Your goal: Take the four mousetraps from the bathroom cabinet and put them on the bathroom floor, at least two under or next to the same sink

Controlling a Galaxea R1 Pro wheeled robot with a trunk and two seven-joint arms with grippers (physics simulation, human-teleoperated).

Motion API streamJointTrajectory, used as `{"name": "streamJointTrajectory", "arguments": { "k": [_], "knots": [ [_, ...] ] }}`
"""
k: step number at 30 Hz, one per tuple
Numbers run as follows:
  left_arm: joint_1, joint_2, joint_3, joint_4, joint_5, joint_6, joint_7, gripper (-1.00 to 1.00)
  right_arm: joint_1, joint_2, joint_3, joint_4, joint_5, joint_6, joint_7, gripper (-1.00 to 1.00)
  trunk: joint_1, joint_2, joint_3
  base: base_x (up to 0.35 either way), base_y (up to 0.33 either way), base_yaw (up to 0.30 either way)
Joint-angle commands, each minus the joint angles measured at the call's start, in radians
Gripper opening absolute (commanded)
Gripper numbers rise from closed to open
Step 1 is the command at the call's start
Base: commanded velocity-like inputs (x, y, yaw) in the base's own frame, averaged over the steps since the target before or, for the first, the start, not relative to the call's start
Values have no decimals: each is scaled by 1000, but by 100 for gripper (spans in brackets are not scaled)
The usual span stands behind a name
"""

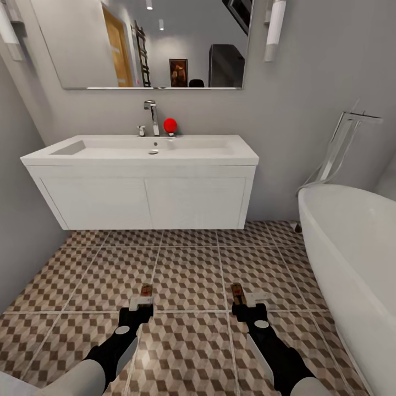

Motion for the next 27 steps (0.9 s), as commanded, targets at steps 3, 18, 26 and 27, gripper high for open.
{"name": "streamJointTrajectory", "arguments": {
  "k": [3,18,26,27],
  "knots": [
    [1,1,-8,6,7,-51,7,-100,-1,-1,8,-2,-13,-1,1,-100,0,0,-1,0,0,0],
    [2,1,-8,12,6,-69,5,-100,-1,-1,16,-2,-12,-5,25,-100,0,0,-8,0,0,0],
    [2,1,-8,12,6,-69,5,-100,-1,-1,16,-1,-12,-5,25,-100,0,0,-19,0,0,0],
    [2,1,-8,12,6,-69,5,-100,-1,-1,16,-1,-12,-5,25,-100,0,0,-20,0,0,0]
  ]
}}
